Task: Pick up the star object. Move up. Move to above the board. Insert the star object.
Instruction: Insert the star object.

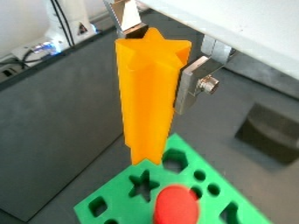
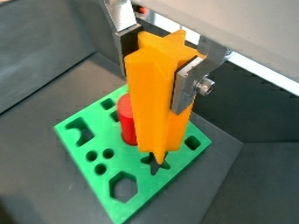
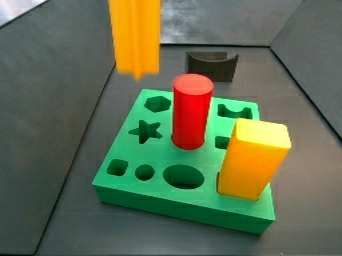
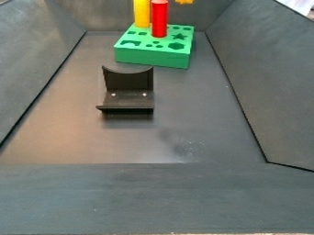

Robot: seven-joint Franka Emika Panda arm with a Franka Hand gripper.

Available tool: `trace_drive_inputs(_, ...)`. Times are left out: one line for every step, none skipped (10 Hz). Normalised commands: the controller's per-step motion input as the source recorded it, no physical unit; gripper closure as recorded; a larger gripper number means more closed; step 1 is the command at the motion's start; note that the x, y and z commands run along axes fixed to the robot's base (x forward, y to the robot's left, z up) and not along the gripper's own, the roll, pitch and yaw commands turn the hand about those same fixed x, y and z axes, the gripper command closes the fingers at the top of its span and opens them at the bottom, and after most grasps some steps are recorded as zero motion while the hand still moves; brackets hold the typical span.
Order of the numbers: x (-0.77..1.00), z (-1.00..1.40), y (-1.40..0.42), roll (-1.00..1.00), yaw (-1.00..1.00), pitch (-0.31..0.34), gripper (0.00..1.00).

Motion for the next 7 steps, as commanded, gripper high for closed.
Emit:
trace_drive_inputs(0.0,-0.55,-0.26,0.06,-0.89,0.0,1.0)
trace_drive_inputs(0.0,-0.56,0.0,0.11,-1.0,0.0,1.0)
trace_drive_inputs(0.0,-0.58,0.0,0.12,-1.0,0.0,1.0)
trace_drive_inputs(0.0,-0.59,0.0,0.13,-1.0,0.0,1.0)
trace_drive_inputs(0.0,-0.69,0.0,0.07,-1.0,0.0,1.0)
trace_drive_inputs(0.0,-0.64,-0.02,0.0,-1.0,0.0,1.0)
trace_drive_inputs(0.0,-0.38,-0.12,-0.01,-0.97,-0.016,1.0)
